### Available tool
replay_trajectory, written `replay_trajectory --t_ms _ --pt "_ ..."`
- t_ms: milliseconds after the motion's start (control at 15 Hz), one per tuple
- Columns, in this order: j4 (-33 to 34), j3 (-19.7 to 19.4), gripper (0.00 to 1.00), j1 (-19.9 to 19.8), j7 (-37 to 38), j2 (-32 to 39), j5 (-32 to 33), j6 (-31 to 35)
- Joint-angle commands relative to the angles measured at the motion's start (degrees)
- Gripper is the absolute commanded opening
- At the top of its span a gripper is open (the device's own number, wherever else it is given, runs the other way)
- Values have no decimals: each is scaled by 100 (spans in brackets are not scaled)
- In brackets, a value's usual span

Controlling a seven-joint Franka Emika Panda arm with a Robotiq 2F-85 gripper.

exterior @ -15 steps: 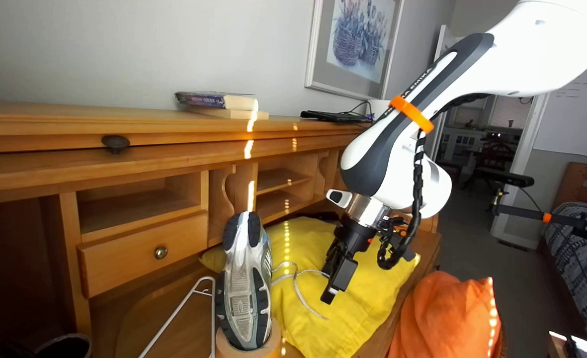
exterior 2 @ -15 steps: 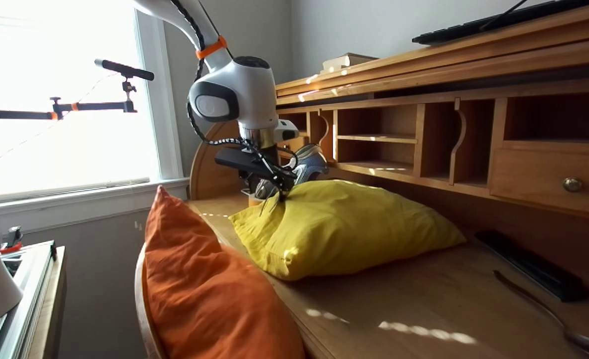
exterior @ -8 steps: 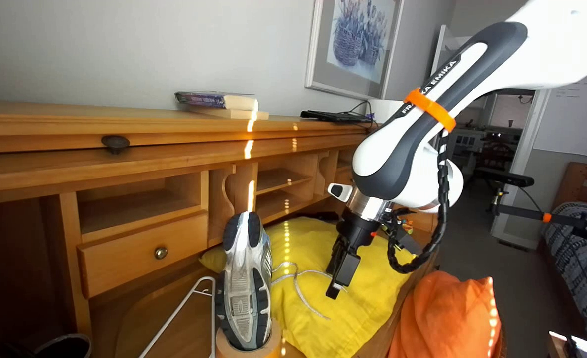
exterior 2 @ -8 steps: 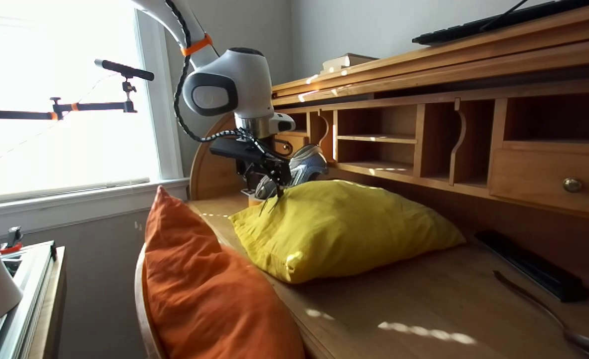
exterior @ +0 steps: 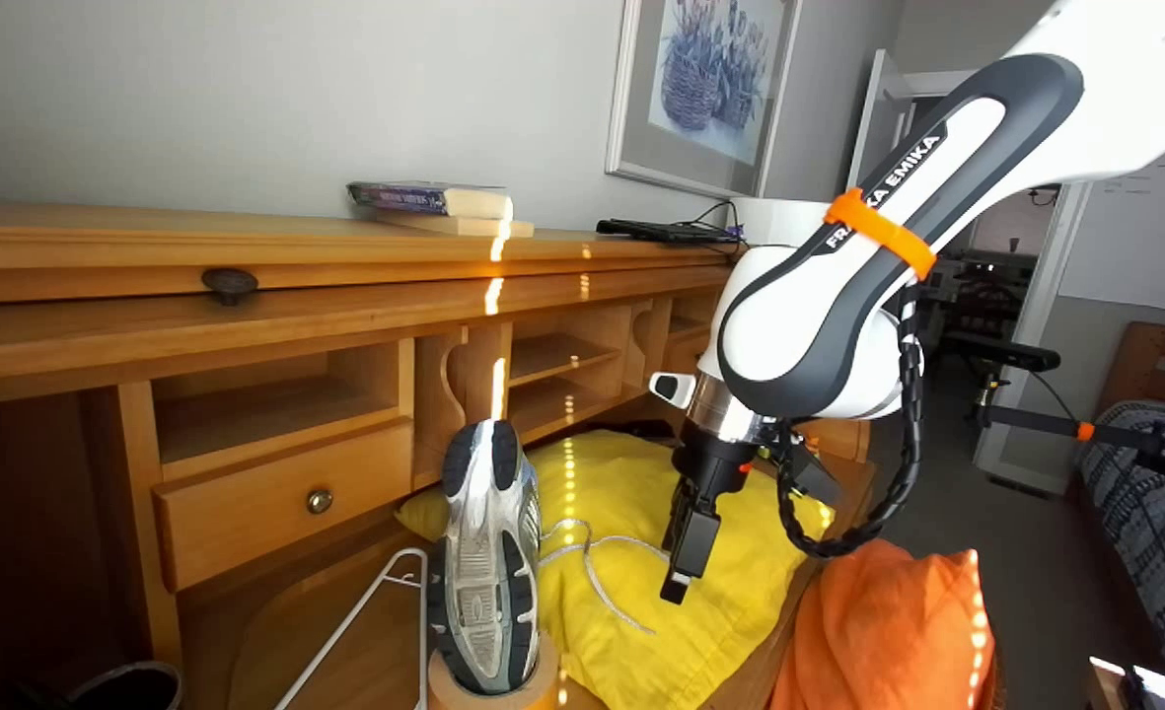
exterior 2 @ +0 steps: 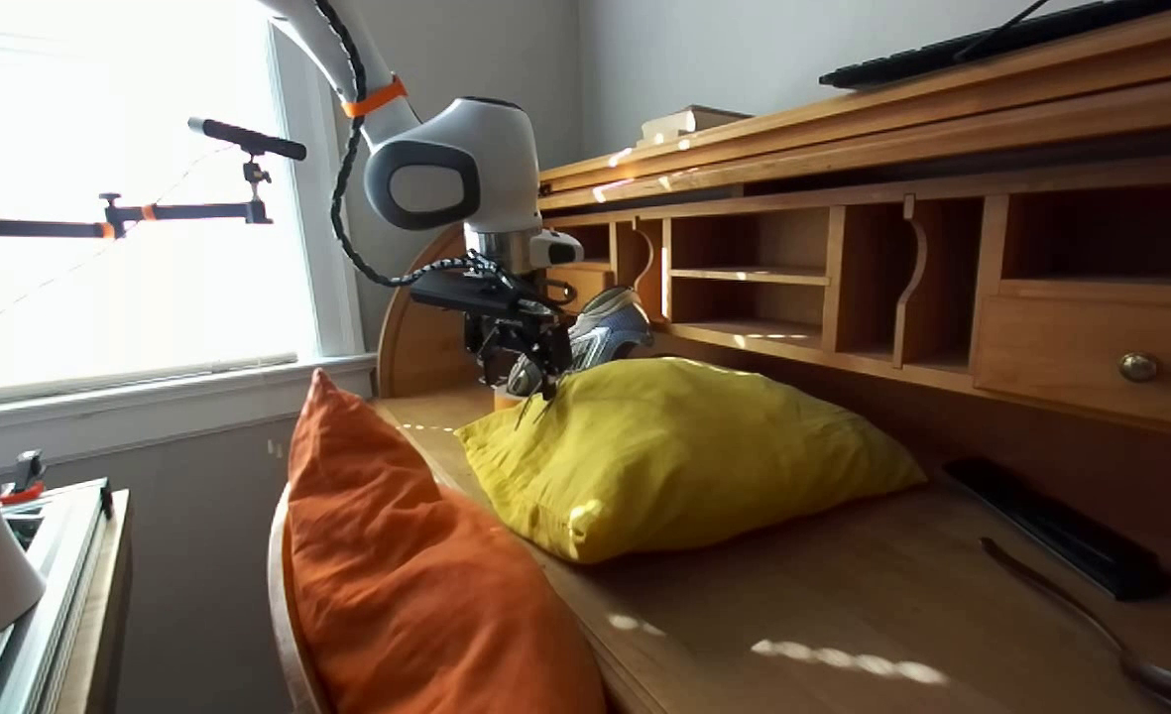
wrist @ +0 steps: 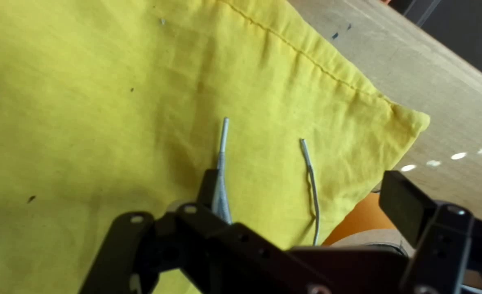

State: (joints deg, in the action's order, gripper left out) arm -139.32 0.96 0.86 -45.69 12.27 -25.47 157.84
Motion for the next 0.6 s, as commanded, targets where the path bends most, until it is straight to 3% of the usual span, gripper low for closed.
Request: replay_trajectory --t_ms 0,533 --pt "-8 272 100 -312 235 -41 275 -214" --pt "58 576 100 -558 -135 88 294 10"
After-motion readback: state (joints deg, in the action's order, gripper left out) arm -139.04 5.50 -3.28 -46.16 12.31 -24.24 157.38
